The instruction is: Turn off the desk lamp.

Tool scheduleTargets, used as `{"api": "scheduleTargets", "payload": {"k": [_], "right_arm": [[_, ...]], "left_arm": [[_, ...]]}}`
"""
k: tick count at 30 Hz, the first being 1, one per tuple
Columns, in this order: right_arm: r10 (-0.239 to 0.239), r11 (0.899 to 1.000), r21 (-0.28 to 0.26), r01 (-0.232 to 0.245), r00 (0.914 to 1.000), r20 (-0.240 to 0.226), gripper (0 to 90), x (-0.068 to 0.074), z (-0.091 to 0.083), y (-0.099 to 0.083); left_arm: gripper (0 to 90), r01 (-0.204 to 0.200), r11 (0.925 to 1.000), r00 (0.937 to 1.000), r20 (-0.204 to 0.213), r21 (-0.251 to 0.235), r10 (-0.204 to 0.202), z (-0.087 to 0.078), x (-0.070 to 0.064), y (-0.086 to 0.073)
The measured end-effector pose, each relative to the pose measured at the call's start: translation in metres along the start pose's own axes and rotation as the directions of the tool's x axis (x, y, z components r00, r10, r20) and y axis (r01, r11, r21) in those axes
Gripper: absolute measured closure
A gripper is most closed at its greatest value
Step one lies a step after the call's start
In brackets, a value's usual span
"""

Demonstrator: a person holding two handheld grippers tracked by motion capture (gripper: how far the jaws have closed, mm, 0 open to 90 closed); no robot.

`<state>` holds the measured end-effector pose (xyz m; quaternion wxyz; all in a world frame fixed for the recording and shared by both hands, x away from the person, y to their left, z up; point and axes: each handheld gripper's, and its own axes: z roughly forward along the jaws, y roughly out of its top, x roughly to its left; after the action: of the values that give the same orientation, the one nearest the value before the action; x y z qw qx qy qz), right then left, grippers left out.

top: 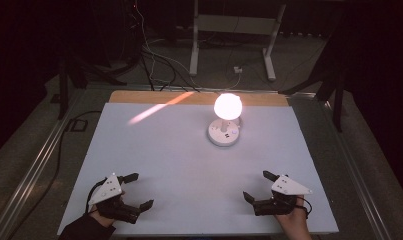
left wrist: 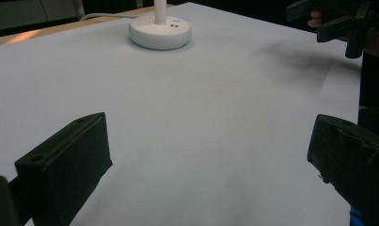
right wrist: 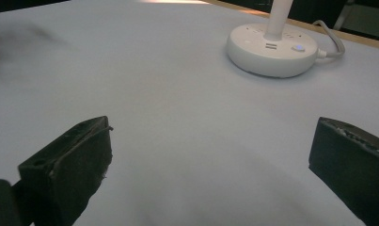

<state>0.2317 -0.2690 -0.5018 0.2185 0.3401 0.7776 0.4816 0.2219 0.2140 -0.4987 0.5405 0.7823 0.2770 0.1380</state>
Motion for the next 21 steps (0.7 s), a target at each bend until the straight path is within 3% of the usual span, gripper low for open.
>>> {"api": "scheduleTargets", "payload": {"k": [2, 8, 21], "right_arm": [[-0.002, 1.0, 0.0, 0.002, 1.0, 0.001, 0.0, -0.0006, -0.0003, 0.0002], [-0.026, 1.0, 0.01, 0.026, 0.9996, 0.008, 0.0, 0.0014, 0.0007, 0.0008], [0.003, 1.0, 0.01, -0.003, 0.9997, 0.025, 0.0, -0.0018, 0.0, 0.0005]], "left_arm": [[0.6, 0.011, 0.9997, 0.9999, 0.005, -0.02, -0.011, -0.0005, 0.0002, 0.0002], [0.6, 0.012, 0.9999, 0.9999, -0.003, -0.007, -0.012, 0.0003, 0.0001, -0.0001], [0.6, 0.003, 0.9999, 1.0, 0.005, -0.017, -0.002, -0.0003, -0.0008, 0.0006]]}}
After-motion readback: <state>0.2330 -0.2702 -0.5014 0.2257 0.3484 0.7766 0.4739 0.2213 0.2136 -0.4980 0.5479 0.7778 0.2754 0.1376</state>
